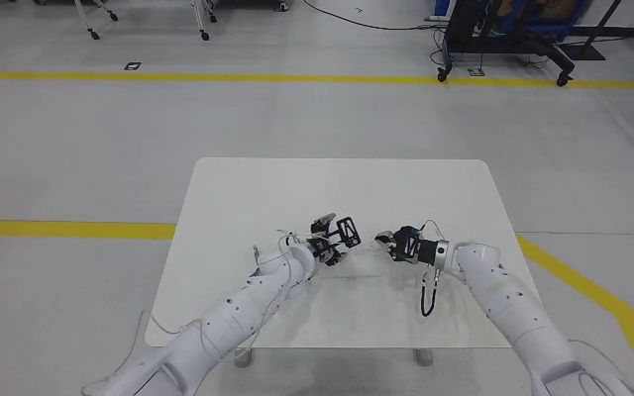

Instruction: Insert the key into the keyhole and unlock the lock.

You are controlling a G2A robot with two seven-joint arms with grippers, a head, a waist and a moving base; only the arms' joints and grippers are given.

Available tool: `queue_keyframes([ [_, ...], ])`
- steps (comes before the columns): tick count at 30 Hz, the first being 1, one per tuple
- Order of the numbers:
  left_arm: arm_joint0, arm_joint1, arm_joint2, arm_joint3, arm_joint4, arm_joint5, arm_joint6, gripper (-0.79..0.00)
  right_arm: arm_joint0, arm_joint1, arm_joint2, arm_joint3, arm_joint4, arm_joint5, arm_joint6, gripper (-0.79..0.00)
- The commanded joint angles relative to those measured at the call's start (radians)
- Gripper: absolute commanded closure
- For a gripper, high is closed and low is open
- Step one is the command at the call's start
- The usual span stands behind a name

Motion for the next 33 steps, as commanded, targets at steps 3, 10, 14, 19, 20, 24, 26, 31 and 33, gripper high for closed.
queue_keyframes([
  [3,0.001,-0.010,0.001,0.012,0.004,0.012,0.014,-0.785,0.000,0.000,0.000,0.000,0.000,0.000,0.000,0.000],
  [10,0.003,-0.015,-0.041,-0.020,-0.010,0.065,0.031,-0.785,0.000,0.000,0.000,0.000,0.000,0.000,0.000,0.000],
  [14,0.013,0.004,-0.108,-0.106,0.008,0.095,0.012,-0.785,0.000,0.000,0.000,0.000,0.000,0.000,0.000,0.000],
  [19,0.085,0.050,-0.249,-0.305,0.052,0.119,-0.017,-0.785,0.000,0.000,0.000,0.000,0.000,0.000,0.000,0.000],
  [20,0.113,0.060,-0.285,-0.356,0.057,0.131,-0.023,-0.785,0.000,0.000,0.000,0.000,0.000,0.000,0.000,0.000],
  [24,0.146,0.070,-0.318,-0.407,0.066,0.138,-0.028,-0.785,-0.012,-0.005,0.012,-0.018,0.061,0.042,0.018,0.000],
  [26,0.146,0.070,-0.318,-0.407,0.066,0.138,-0.028,-0.785,-0.018,-0.007,0.021,-0.041,0.111,0.036,0.019,0.000],
  [31,0.146,0.070,-0.318,-0.407,0.066,0.138,-0.028,-0.785,-0.023,-0.007,0.082,-0.037,0.346,-0.085,0.019,0.000],
  [33,0.146,0.070,-0.318,-0.407,0.066,0.138,-0.028,-0.785,-0.018,-0.011,0.091,-0.031,0.419,-0.115,0.063,0.000],
])
